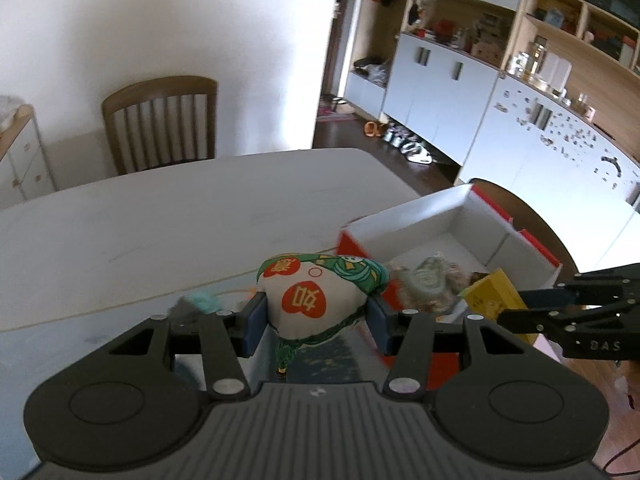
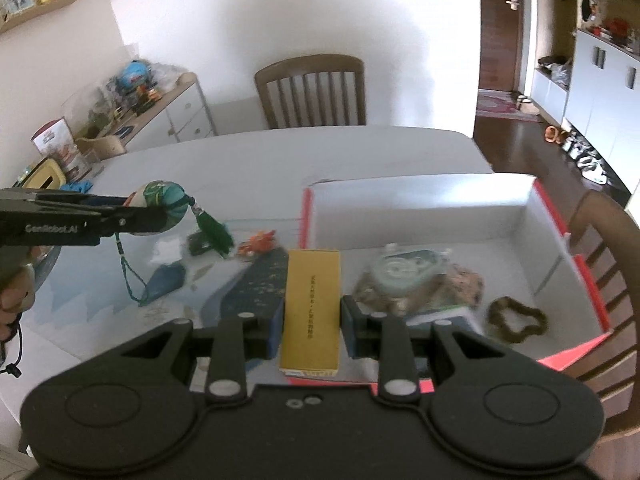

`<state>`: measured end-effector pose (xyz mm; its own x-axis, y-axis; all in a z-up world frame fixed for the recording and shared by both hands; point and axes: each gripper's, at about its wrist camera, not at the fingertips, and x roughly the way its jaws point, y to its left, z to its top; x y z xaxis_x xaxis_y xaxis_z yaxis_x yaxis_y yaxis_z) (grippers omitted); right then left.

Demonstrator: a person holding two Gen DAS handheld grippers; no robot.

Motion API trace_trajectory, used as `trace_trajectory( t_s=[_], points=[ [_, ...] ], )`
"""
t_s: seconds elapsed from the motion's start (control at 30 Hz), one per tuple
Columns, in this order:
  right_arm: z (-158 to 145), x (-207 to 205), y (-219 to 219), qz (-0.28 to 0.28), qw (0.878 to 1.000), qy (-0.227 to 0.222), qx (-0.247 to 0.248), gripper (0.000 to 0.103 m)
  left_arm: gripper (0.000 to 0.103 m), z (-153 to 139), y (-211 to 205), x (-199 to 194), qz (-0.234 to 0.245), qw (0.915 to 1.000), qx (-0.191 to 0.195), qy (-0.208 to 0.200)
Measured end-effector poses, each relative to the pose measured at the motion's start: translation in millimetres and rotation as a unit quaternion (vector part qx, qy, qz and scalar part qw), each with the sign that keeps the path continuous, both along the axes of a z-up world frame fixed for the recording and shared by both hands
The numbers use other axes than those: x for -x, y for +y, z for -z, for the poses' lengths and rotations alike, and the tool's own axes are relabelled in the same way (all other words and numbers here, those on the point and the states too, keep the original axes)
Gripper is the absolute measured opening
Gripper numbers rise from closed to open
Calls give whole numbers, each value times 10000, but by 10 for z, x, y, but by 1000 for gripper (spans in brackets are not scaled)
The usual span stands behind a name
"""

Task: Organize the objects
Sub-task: 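Lift and carry the pouch with the left gripper while the right gripper carries the yellow box into the shoebox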

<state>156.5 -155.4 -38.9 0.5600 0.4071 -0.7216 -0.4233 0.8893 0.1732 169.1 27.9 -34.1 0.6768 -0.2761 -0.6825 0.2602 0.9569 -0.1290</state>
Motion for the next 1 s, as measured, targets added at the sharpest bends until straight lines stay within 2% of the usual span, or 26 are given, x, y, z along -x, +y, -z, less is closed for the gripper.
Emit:
trace_trajectory(
  t_s=[0.33,0.6,0.87,1.0],
  points=[
    [5,-187,-637,306,9995,-102,-8,28,52,-55,-799,-80,426,9990,-21,-104],
    [90,-410,-970,473,9988,-125,85,28,52,-33,-1344,-168,711,9974,-77,-109],
    [260,-682,-1141,483,9986,2,221,28,52,221,-1726,-300,914,9956,-216,61],
    [387,-782,-1103,409,9984,101,379,28,52,431,-1835,-411,927,9948,-222,357]
  ],
)
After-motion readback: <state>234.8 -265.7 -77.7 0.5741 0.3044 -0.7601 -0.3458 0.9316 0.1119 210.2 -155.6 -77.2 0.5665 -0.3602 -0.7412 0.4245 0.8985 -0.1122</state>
